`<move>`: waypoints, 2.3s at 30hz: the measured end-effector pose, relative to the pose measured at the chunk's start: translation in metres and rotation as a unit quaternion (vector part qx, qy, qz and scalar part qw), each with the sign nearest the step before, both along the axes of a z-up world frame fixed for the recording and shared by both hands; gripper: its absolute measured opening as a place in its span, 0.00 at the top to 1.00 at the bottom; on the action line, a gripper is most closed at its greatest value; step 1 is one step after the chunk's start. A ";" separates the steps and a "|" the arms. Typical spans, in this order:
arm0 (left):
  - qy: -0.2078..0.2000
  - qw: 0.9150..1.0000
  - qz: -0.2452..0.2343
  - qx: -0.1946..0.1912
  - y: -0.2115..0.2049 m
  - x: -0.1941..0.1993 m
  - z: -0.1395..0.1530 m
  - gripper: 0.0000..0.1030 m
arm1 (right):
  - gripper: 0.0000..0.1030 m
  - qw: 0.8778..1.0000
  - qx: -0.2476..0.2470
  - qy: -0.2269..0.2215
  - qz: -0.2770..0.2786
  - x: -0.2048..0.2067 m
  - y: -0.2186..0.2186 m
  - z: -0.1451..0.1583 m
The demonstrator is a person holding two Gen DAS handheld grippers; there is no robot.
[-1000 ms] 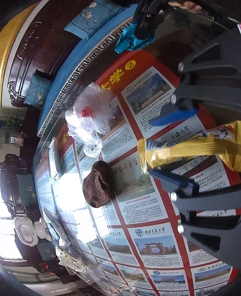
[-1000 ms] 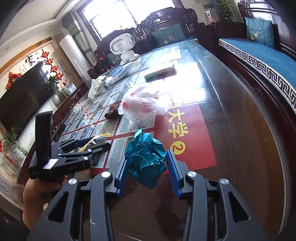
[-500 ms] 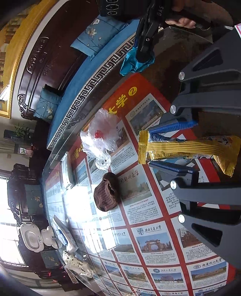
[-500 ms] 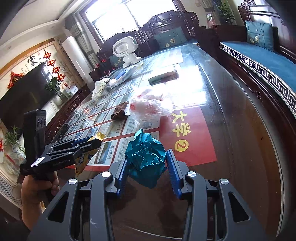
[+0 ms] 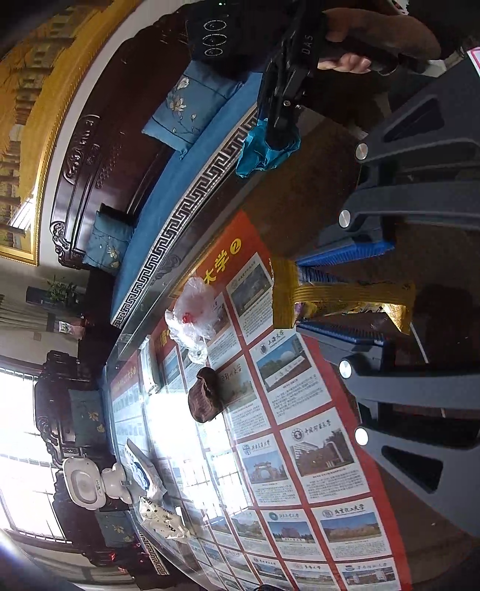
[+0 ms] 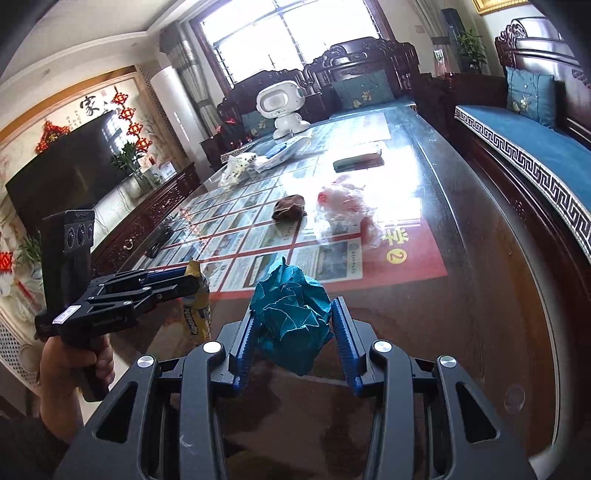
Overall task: Collect trash
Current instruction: 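Carry both items to yellow bin and open both tools to drop them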
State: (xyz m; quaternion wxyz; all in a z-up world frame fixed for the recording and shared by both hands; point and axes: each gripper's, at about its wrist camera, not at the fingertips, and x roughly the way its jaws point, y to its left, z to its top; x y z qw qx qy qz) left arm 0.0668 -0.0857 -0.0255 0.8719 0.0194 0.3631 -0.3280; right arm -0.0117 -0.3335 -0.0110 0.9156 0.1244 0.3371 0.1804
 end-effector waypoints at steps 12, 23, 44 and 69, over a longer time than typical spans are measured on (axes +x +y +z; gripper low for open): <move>-0.020 0.999 -0.031 -0.020 0.027 -0.100 0.012 0.69 | 0.62 0.999 -0.008 -0.019 0.028 -0.105 0.035 0.009; 0.005 0.998 -0.064 -0.012 0.044 -0.188 -0.021 0.69 | 0.62 0.999 -0.014 0.013 0.032 -0.184 0.046 -0.020; 0.050 0.994 -0.102 0.004 0.043 -0.249 -0.076 0.69 | 0.40 0.998 -0.038 0.053 0.024 -0.232 0.066 -0.071; 0.050 0.986 -0.153 0.043 -0.001 -0.259 -0.083 0.62 | 0.41 0.999 -0.007 0.042 0.005 -0.245 0.044 -0.067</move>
